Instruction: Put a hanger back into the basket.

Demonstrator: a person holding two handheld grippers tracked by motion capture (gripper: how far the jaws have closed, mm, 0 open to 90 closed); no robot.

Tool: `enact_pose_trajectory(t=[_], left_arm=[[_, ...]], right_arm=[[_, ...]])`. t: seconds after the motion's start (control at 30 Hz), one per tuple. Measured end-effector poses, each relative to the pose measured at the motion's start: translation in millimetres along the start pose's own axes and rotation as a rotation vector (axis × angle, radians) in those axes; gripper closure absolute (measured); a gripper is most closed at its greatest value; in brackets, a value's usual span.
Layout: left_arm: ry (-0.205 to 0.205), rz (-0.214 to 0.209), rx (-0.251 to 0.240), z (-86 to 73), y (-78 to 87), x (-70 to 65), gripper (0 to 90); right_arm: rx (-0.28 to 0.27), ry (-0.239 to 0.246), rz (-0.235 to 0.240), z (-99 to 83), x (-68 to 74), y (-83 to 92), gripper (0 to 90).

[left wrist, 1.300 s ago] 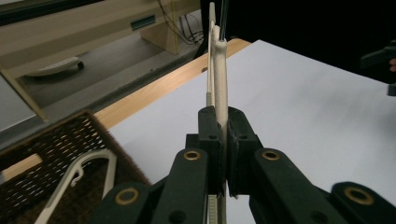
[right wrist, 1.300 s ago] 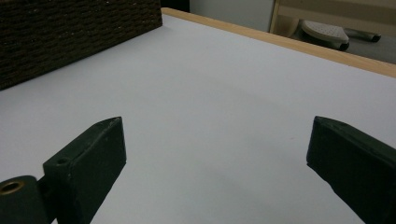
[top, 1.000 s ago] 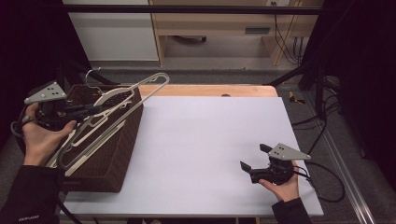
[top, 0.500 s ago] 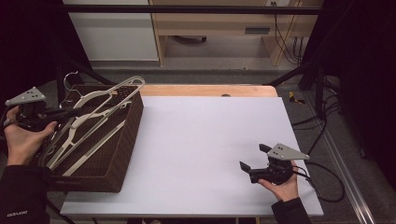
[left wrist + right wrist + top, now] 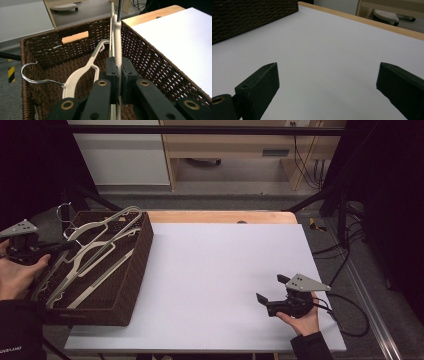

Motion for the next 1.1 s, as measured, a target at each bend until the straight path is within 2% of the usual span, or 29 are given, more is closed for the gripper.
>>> enact_pose_trajectory(t=[0.13, 0.17, 0.2, 0.23, 0.37, 0.47, 0.5, 0.57, 0.7, 0.73, 0.83, 0.87, 0.93, 1.03, 1.07, 1.1], left_arm=[[-0.019, 0.008, 0.043, -0.7, -6.7, -2.5, 86.7], [-0.020, 0.013, 0.068, -3.6, -11.5, -2.2, 86.7], [-0.020, 0.013, 0.068, -3.6, -11.5, -2.2, 86.7], [-0.017, 0.015, 0.088, -7.9, -15.9, -1.6, 86.7], [0.009, -0.030, 0.098, -18.4, -26.1, -4.5, 86.6], [0.038, -0.045, 0.105, -27.9, -32.3, -5.6, 86.5], [0.038, -0.045, 0.105, -27.9, -32.3, -5.6, 86.4], [0.064, -0.056, 0.119, -38.5, -37.8, -5.3, 86.1], [0.083, -0.043, 0.139, -48.8, -43.7, -4.5, 85.0], [0.103, -0.026, 0.134, -55.2, -44.2, -1.3, 84.5], [0.131, -0.011, 0.105, -57.5, -41.5, 0.0, 82.8], [0.143, -0.002, 0.090, -56.9, -41.1, -0.6, 79.3], [0.148, 0.024, 0.070, -55.4, -37.9, -1.8, 69.9], [0.121, 0.081, 0.033, -49.6, -28.6, -3.7, 58.5], [0.119, 0.089, 0.010, -47.3, -26.4, -5.2, 53.3], [0.125, 0.089, -0.026, -43.6, -21.9, -8.8, 52.3]], right_arm=[[0.001, 0.002, 0.002, -0.2, 0.1, -0.3, 5.0], [0.002, 0.002, 0.004, -0.3, 0.3, -0.3, 5.0], [0.002, 0.002, 0.004, -0.3, 0.3, -0.3, 5.0], [0.002, 0.002, 0.006, -0.4, 0.7, -0.4, 5.0], [-0.004, -0.004, 0.008, 0.6, 0.4, 1.3, 5.0], [-0.003, -0.002, 0.005, 0.7, -0.2, 1.6, 5.0], [-0.004, -0.002, 0.005, 0.7, -0.2, 1.6, 5.0], [-0.005, -0.002, 0.002, 0.8, -0.3, 1.5, 5.0], [-0.007, -0.006, 0.004, 1.2, -0.2, 2.0, 5.0], [-0.007, -0.008, 0.003, 1.3, -0.3, 2.2, 5.0], [-0.005, -0.003, 0.002, 1.2, -1.0, 2.6, 4.9], [-0.008, -0.003, 0.001, 1.4, -1.2, 2.3, 4.8], [-0.009, -0.001, 0.001, 1.6, -1.5, 2.5, 4.7], [-0.012, -0.005, 0.000, 2.0, -1.6, 2.9, 4.5], [-0.014, -0.005, -0.005, 2.1, -1.9, 3.0, 4.5], [-0.013, -0.006, -0.005, 2.1, -1.9, 3.2, 4.4]])
Point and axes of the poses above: each handheld gripper's, and its own axes: y roughly backward along the jaws, z roughly out of its top, x roughly to its left, the point moved 6 cm from there along -y, roughly forward along the jaws, and after that the axes turned 1 degree about z, right-handed, at the moved point
